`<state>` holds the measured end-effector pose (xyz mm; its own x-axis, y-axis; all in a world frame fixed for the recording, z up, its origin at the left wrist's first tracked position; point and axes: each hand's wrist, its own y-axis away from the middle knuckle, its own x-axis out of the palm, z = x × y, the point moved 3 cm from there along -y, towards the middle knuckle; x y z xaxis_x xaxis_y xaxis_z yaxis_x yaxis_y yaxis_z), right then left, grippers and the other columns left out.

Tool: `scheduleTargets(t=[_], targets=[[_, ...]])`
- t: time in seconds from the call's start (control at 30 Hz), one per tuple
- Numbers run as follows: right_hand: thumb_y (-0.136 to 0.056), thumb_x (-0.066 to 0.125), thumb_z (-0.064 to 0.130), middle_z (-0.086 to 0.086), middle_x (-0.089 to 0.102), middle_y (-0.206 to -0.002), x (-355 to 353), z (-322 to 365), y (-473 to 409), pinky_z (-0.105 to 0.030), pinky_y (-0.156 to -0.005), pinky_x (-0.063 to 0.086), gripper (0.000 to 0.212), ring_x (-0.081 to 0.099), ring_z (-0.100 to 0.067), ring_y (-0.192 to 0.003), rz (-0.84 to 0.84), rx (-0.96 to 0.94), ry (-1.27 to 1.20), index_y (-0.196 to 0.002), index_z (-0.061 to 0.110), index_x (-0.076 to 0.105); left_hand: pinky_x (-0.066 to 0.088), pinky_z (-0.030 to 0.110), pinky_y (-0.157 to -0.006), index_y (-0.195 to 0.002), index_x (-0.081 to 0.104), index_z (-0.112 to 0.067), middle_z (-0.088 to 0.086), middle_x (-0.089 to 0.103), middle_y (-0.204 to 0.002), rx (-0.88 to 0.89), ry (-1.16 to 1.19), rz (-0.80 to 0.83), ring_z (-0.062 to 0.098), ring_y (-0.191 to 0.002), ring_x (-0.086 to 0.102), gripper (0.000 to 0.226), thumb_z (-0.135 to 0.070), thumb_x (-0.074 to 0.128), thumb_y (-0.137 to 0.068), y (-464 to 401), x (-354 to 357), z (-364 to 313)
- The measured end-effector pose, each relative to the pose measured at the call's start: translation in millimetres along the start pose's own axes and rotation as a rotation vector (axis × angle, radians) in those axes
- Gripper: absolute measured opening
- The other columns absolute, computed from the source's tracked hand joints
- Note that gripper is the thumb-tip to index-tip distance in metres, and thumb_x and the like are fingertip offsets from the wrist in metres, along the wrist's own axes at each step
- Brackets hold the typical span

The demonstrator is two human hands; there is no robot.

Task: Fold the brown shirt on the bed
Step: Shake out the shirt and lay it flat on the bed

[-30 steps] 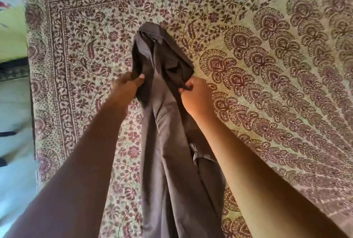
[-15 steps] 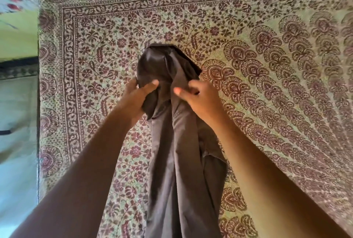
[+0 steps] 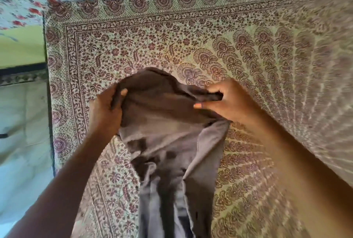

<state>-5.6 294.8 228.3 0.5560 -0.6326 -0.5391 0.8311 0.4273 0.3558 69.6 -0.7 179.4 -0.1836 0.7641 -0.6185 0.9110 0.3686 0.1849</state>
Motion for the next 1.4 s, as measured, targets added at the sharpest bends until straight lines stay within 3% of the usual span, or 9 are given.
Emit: scheduleTargets(t=[0.17,0.37,0.47,0.6,0.73,0.83,0.93,1.17,1.4], targets=[[-0.091,0.078,0.021,0.017,0.045,-0.046,-71,61,72,-0.012,-0.048,0.026,0.046,0.041,0.003,-0.045,-0.435,-0.081,0.033,-0.056,0.036,0.051,0.058,0.021,-0.069,-0.094,0.073,-0.043,-0.028,0.076,-0.080,-0.061,0.079,0.530,-0.006,-0.073,0.072,0.027,-0.049,0.081,-0.068,65,-57,-77],[-0.090,0.078,0.030,0.016,0.059,-0.056,-95,159,188,-0.026,-0.049,0.036,0.023,0.045,-0.004,-0.051,-0.338,-0.317,0.131,-0.070,0.033,0.068,0.061,0.021,-0.071,-0.100,0.082,-0.021,0.007,0.081,-0.097,-0.135,0.217,0.985,0.021,-0.086,0.079,0.034,0.000,0.077,-0.073,159,-127,-129],[-0.090,0.076,0.032,0.010,0.049,-0.051,-127,187,243,-0.028,-0.050,0.033,0.031,0.041,-0.002,-0.050,-0.560,-0.283,0.174,-0.062,0.030,0.063,0.062,0.025,-0.066,-0.083,0.083,-0.025,0.009,0.080,-0.082,-0.056,0.160,0.890,0.023,-0.074,0.078,0.008,-0.020,0.082,-0.078,196,-166,-149],[-0.097,0.071,0.024,0.008,0.052,-0.061,-161,227,320,-0.015,-0.051,0.029,0.016,0.041,0.002,-0.051,-0.723,-0.284,0.251,-0.086,0.013,0.078,0.060,0.033,-0.060,-0.093,0.077,-0.011,0.012,0.079,-0.082,0.096,0.033,0.643,0.025,-0.070,0.075,0.083,-0.080,0.085,-0.049,221,-204,-179],[-0.098,0.070,0.020,-0.004,0.070,-0.082,-193,250,381,-0.042,-0.066,0.056,0.015,0.067,-0.016,-0.075,-0.835,-0.321,0.287,-0.106,0.011,0.079,0.051,0.029,-0.048,-0.093,0.067,-0.007,0.011,0.063,-0.079,0.031,0.304,0.379,0.023,-0.057,0.064,0.028,-0.030,0.056,-0.105,240,-222,-212],[-0.097,0.070,0.014,-0.003,0.072,-0.100,-213,256,415,-0.035,-0.080,0.058,0.025,0.065,-0.016,-0.089,-0.876,-0.374,0.279,-0.119,0.003,0.075,0.045,0.011,-0.047,-0.088,0.075,-0.017,-0.009,0.070,-0.063,0.217,0.130,0.273,0.004,-0.055,0.063,0.013,-0.008,0.068,-0.096,258,-229,-242],[-0.095,0.070,0.006,-0.001,0.069,-0.100,-220,258,438,-0.011,-0.074,0.049,0.025,0.067,-0.020,-0.092,-0.665,-0.429,0.341,-0.119,0.003,0.074,0.049,0.018,-0.063,-0.068,0.074,-0.049,-0.017,0.074,-0.067,0.416,-0.244,0.289,0.003,-0.064,0.065,0.038,-0.018,0.082,-0.087,286,-227,-260],[-0.099,0.064,0.003,-0.020,0.073,-0.120,-270,220,484,-0.039,-0.098,0.052,0.028,0.066,-0.034,-0.111,-0.817,-0.415,0.276,-0.126,0.003,0.071,0.045,0.028,-0.069,-0.090,0.067,-0.007,0.004,0.065,-0.082,0.510,0.026,0.018,0.008,-0.075,0.059,0.032,-0.035,0.059,-0.103,347,-187,-287],[-0.097,0.063,-0.001,-0.015,0.070,-0.088,-334,167,521,-0.023,-0.059,0.032,0.023,0.061,-0.028,-0.079,-0.876,-0.508,0.324,-0.116,0.002,0.076,0.055,0.013,-0.061,-0.105,0.054,-0.010,0.008,0.064,-0.096,0.249,0.163,0.163,0.014,-0.080,0.066,0.031,-0.035,0.037,-0.109,416,-131,-345]])
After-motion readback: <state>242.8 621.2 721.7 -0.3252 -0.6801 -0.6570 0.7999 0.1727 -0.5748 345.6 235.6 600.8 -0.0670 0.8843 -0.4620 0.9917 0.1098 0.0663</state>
